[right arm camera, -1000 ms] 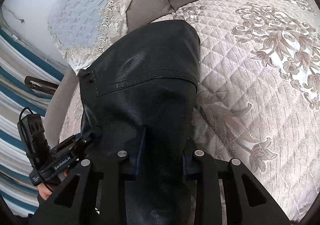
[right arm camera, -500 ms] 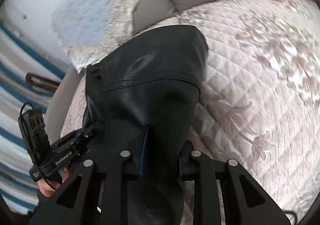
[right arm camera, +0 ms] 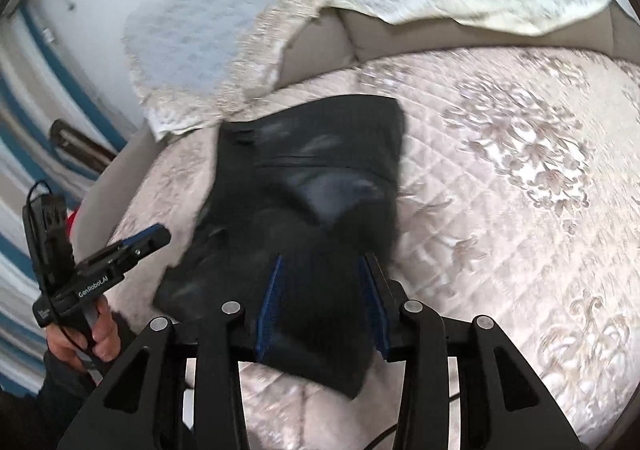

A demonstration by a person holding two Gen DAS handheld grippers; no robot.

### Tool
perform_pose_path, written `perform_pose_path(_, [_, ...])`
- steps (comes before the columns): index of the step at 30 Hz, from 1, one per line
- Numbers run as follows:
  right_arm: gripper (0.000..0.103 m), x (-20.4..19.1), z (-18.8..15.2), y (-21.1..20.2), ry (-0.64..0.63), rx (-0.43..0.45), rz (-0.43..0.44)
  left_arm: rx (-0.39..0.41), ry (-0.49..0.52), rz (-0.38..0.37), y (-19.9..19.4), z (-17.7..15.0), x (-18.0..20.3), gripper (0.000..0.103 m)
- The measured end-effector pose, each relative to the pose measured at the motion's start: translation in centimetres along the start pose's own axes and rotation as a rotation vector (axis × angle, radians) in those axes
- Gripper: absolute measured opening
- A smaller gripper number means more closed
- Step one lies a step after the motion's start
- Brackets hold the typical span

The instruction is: Fold large clothes

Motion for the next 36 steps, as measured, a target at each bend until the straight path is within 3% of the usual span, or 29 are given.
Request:
perform_pose_path(2, [0.038, -0.6, -0.9, -0.1, -0.017, -0.004, -0.005, 0.002, 0.025, -0.033, -0.5, -0.7, 1.2, 0.031])
perform_pose_path(4, [0.026, -1.2, -2.2, 1.1, -0.028, -0.048, 0.000, -0.039, 0.035, -0.037, 0.7, -1.9, 1.6, 0.031])
perform_pose_path(8, [0.025, -1.0, -3.9, 4.3, -0.051, -0.112, -0.044, -0.136, -0.007, -0.013, 4.2, -4.2, 0.6, 0.033])
perform_pose_path(18, [0.025, -2.7, -1.8, -0.4, -0.098, -0.003, -0.044, -0.117, 0.050, 0.000, 3.0, -3.2, 1.6, 0.033])
perform_pose_path(24, [0.025, -3.7, -0.5, 0.0, -0.113, -0.004, 0.006, -0.095, 0.046, -0.057, 2.1, -2.8, 1.1, 0.033])
perform_pose_path(28, [0.025, -3.8, 1.9, 0.8, -0.103, -0.016, 0.026, -0.071, 0.085, -0.045, 1.1, -0.9, 0.1, 0.033])
perform_pose_path(32, [0.025, -3.9, 5.7, 0.3, -0.060, -0.051, -0.009, -0.118, -0.012, -0.070, 0.7, 3.1, -2.2, 0.033])
perform_pose_path(36, [0.025, -5.0, 10.6, -2.7, -0.032, -0.046, -0.037, -0.140, -0.049, -0.035, -1.0, 8.4, -3.4, 0.032])
Point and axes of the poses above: each gripper's, at about its wrist camera, not at the fingertips, and y roughly the way its jaws point, x to its right, z to its top, the point moved 4 cm from there along y, roughly the way its jaws point, and after that the axes turned 3 degrees about x, right-handed, at the moved point
